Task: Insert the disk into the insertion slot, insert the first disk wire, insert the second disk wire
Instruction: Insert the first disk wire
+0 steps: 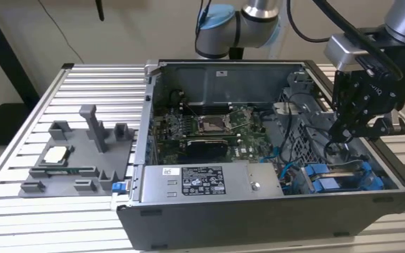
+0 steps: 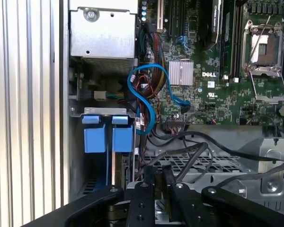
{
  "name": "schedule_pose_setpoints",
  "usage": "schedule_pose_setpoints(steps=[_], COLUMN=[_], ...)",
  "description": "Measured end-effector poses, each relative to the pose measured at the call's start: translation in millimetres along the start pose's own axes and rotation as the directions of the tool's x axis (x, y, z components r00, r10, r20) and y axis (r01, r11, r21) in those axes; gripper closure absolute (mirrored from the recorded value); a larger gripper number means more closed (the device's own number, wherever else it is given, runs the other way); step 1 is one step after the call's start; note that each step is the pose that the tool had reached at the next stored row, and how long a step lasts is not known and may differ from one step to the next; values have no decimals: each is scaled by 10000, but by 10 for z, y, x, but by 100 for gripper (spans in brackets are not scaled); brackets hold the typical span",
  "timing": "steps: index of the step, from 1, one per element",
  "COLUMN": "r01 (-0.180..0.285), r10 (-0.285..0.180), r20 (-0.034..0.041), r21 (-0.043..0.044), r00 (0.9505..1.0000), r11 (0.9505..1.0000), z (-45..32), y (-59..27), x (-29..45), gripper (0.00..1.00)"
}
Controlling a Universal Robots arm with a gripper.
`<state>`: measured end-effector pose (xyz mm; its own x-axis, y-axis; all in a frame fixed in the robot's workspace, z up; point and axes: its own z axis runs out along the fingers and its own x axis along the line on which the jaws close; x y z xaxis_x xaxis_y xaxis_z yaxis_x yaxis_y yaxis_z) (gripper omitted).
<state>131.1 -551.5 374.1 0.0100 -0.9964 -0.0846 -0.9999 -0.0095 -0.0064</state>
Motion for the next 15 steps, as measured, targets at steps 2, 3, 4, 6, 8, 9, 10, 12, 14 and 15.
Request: schedule_pose_setpoints(steps=[2,3,4,6,8,9,10,12,14,15], r01=[2,4,4,6,5,6,5,6,6,6], r10=[-2,-4,-4,-6,-5,-6,-5,-6,-6,-6], r20=[-37,-56,-77,-114,-134,-144,-154,-171,-195,-209], r21=[0,-1,-1,-2,-2,-2,-1,-2,-3,-3], r00=[10000,10000,10000,9999,9999,9999,9999,9999,9998,9998], r11=[10000,10000,10000,10000,10000,10000,10000,10000,10000,10000], z=[25,37,46,65,89,97,103,119,136,147], y=[-38,-60,-82,-120,-142,-148,-149,-155,-170,-179], x=[3,6,9,25,54,74,100,147,183,199], gripper=[81,81,81,81,81,81,81,81,81,81])
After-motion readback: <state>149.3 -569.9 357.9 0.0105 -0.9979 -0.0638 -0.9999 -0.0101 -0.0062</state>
